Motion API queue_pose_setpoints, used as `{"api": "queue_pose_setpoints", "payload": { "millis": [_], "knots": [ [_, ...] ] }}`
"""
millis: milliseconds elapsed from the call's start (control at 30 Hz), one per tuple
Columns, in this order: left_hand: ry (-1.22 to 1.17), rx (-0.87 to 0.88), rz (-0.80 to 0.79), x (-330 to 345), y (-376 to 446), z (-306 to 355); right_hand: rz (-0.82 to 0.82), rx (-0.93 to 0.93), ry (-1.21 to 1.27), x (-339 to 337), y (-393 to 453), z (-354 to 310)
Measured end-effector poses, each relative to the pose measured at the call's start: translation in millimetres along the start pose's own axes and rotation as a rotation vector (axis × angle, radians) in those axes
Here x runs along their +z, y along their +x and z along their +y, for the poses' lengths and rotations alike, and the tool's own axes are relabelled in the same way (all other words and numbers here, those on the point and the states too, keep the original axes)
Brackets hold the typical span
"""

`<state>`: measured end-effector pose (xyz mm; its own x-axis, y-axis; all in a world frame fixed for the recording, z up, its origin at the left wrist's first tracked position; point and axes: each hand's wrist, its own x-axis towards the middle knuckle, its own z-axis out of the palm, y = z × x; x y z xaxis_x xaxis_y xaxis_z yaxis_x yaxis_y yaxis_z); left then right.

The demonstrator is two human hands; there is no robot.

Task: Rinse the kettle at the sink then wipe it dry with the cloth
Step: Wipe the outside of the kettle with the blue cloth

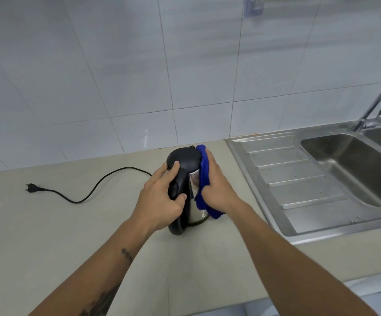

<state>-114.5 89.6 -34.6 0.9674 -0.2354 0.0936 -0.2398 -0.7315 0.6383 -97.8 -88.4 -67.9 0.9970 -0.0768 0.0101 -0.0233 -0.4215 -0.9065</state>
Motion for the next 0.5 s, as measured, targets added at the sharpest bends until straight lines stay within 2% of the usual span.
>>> {"api": "queue_pose_setpoints", "payload": {
  "millis": [100,267,400,500],
  "knots": [
    [0.007,-0.003,0.000,0.5,-2.1,1.4,-0.096,0.098,0.154,-5.7,3.8,12.1],
    [0.020,-0.012,0.019,2.3,-8.3,8.8,0.010,0.259,0.207,41.2,-23.0,48.8],
    [0.037,-0.023,0.006,2.5,-6.8,6.9,0.140,0.288,0.042,76.7,-46.0,44.3],
    [0.038,-0.030,-0.005,1.5,-6.0,6.4,0.152,0.229,-0.063,74.8,-50.2,54.1]
  ]
}}
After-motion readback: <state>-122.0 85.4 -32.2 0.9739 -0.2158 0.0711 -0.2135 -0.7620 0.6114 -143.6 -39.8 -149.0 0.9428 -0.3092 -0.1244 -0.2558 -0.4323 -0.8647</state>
